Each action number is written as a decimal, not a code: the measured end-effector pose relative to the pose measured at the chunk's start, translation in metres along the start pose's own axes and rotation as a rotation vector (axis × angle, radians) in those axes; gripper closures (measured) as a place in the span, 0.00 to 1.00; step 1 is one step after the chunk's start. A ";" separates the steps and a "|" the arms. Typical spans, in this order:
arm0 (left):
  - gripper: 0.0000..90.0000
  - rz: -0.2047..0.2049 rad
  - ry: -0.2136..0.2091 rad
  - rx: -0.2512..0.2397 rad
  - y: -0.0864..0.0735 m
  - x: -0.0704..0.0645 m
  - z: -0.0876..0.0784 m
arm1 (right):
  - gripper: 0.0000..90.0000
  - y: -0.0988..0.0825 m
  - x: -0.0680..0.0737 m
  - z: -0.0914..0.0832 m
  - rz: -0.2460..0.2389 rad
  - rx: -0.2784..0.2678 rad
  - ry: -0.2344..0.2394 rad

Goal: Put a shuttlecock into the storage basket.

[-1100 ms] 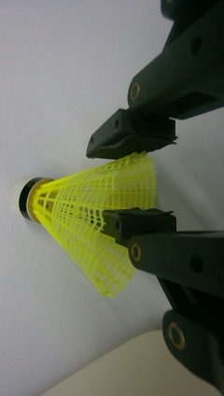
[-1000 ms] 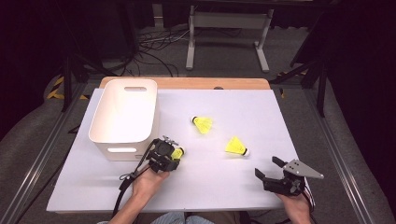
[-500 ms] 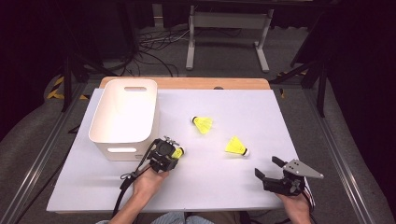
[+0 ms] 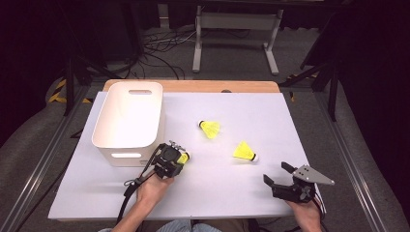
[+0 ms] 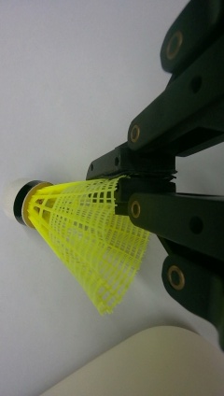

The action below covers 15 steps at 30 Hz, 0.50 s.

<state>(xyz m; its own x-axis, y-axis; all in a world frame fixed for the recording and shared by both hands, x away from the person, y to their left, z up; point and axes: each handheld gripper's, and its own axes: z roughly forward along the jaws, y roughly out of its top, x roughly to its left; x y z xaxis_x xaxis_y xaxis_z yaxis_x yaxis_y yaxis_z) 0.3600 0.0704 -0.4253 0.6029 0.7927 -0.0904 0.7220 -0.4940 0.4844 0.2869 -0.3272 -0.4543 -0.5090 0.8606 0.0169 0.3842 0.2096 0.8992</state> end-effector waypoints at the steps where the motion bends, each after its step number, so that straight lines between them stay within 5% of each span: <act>1: 0.99 0.002 0.000 -0.001 0.000 0.000 -0.001 | 0.16 0.000 0.000 0.000 0.000 0.000 -0.001; 15: 0.99 0.026 -0.001 -0.002 0.003 -0.004 -0.010 | 0.16 0.000 0.001 0.000 0.001 -0.001 0.000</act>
<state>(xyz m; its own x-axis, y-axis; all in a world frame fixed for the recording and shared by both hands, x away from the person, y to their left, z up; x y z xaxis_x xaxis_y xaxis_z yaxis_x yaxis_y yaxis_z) 0.3565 0.0692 -0.4146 0.6221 0.7790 -0.0789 0.7052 -0.5137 0.4886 0.2864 -0.3269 -0.4540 -0.5084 0.8610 0.0177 0.3840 0.2083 0.8995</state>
